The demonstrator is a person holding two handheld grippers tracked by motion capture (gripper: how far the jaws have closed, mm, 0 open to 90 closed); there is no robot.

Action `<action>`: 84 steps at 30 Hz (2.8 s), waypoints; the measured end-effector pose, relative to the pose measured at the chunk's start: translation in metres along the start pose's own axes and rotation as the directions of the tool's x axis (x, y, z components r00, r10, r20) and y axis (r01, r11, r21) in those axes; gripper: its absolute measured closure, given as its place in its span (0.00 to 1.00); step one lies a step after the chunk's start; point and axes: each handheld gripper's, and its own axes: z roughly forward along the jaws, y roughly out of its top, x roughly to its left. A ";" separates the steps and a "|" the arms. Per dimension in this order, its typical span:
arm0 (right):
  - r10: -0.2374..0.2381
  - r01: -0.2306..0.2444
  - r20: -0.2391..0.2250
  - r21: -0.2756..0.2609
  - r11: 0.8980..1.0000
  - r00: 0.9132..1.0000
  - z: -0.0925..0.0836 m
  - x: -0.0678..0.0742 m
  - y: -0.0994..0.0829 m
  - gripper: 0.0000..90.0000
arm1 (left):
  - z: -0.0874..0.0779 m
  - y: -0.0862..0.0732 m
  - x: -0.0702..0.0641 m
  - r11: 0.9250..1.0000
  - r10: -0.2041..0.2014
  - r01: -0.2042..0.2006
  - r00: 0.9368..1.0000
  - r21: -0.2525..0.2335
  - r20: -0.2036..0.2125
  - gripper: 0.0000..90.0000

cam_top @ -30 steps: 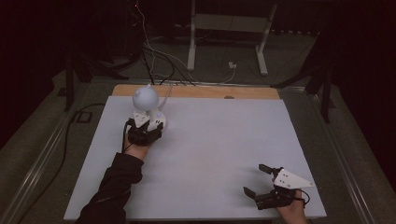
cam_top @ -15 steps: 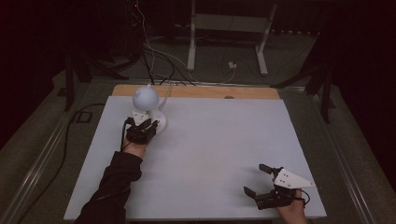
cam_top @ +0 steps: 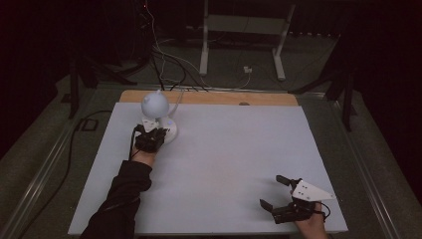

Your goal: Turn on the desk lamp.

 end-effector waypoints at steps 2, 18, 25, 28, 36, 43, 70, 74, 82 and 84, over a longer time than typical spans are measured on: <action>0.002 -0.002 -0.001 -0.002 1.000 1.000 0.000 0.000 0.000 0.00 | 0.001 0.000 0.001 1.000 0.001 -0.001 1.000 0.003 0.005 0.96; 0.004 -0.004 -0.002 0.001 1.000 1.000 0.001 -0.001 0.000 0.00 | 0.008 -0.004 0.004 1.000 0.018 -0.019 0.999 0.021 0.026 1.00; 0.006 -0.006 -0.003 0.002 1.000 1.000 0.001 -0.001 0.000 0.00 | 0.009 -0.004 0.004 0.999 0.027 -0.027 0.999 0.028 0.030 1.00; 0.006 -0.006 -0.004 0.003 1.000 1.000 0.001 0.000 0.000 0.00 | 0.008 -0.005 0.004 0.999 0.026 -0.027 0.999 0.028 0.032 1.00; 0.005 -0.005 -0.003 0.005 1.000 1.000 0.001 0.000 -0.001 0.00 | 0.009 -0.005 0.001 0.999 0.042 -0.043 0.999 0.027 0.025 1.00; 0.011 -0.011 -0.004 0.006 1.000 1.000 0.001 -0.001 -0.001 0.00 | 0.009 -0.006 0.001 0.999 0.048 -0.048 0.999 0.023 0.023 1.00; 0.013 -0.014 -0.006 -0.004 1.000 1.000 -0.001 -0.001 0.000 0.00 | -0.020 0.009 -0.003 0.999 -0.044 0.046 0.993 -0.015 0.108 0.94; 0.011 -0.011 -0.007 -0.003 1.000 1.000 0.000 -0.001 0.000 0.00 | -0.025 0.011 -0.004 0.999 -0.048 0.050 0.991 -0.011 0.127 0.91; 0.012 -0.012 -0.010 -0.002 1.000 1.000 0.001 -0.001 0.000 0.00 | -0.040 0.010 -0.005 0.999 -0.053 0.053 0.989 0.002 0.138 0.78; 0.011 -0.011 -0.010 -0.001 1.000 1.000 0.001 -0.001 0.000 0.00 | -0.043 0.011 -0.005 0.999 -0.053 0.054 0.988 -0.002 0.143 0.75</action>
